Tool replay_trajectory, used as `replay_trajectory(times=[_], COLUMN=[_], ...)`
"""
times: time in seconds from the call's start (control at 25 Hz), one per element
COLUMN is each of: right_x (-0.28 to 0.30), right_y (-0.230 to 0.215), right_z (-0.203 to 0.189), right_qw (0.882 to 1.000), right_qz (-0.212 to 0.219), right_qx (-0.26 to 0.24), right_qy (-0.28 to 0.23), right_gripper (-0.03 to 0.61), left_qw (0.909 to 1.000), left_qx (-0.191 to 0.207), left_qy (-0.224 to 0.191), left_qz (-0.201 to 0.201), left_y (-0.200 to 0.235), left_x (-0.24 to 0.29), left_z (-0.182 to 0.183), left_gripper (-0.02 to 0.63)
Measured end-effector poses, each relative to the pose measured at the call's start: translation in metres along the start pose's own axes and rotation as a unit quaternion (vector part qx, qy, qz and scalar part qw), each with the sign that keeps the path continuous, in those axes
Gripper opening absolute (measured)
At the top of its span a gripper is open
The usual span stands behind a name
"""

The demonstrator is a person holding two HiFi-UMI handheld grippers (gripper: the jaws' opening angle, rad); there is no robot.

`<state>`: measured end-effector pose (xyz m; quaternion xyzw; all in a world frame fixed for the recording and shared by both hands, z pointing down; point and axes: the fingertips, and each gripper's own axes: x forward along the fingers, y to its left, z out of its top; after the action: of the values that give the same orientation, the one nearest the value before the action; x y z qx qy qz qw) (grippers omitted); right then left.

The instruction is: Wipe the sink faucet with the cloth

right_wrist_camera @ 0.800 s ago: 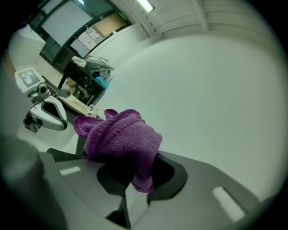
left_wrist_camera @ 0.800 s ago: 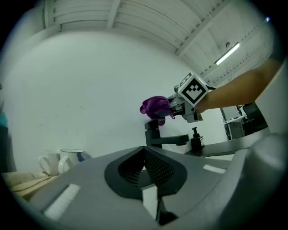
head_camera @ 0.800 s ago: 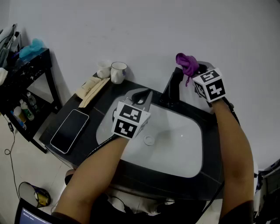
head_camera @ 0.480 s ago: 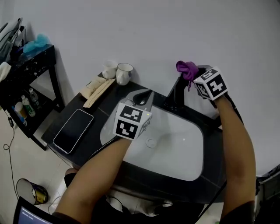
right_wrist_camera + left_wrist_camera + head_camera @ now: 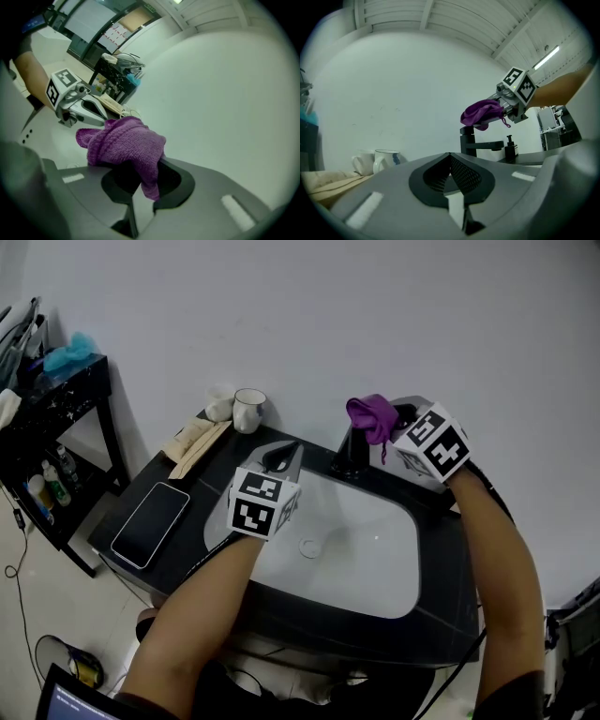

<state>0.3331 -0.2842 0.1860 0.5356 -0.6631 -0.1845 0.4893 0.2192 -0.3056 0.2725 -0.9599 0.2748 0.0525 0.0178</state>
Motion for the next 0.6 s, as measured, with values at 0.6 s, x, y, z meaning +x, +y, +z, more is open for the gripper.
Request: replay_trajectory(times=[0.6], right_x=[-0.028], right_y=[0.066], right_z=[-0.022], right_qw=[0.997], right_qz=[0.038], right_qx=[-0.066], right_qy=[0.024], right_gripper=[0.06], left_qw=[0.9997], left_qx=[0.015], left_qy=[0.014], left_qz=[0.011], left_y=[0.001], left_x=[-0.001], left_z=[-0.006], left_gripper=[0.018])
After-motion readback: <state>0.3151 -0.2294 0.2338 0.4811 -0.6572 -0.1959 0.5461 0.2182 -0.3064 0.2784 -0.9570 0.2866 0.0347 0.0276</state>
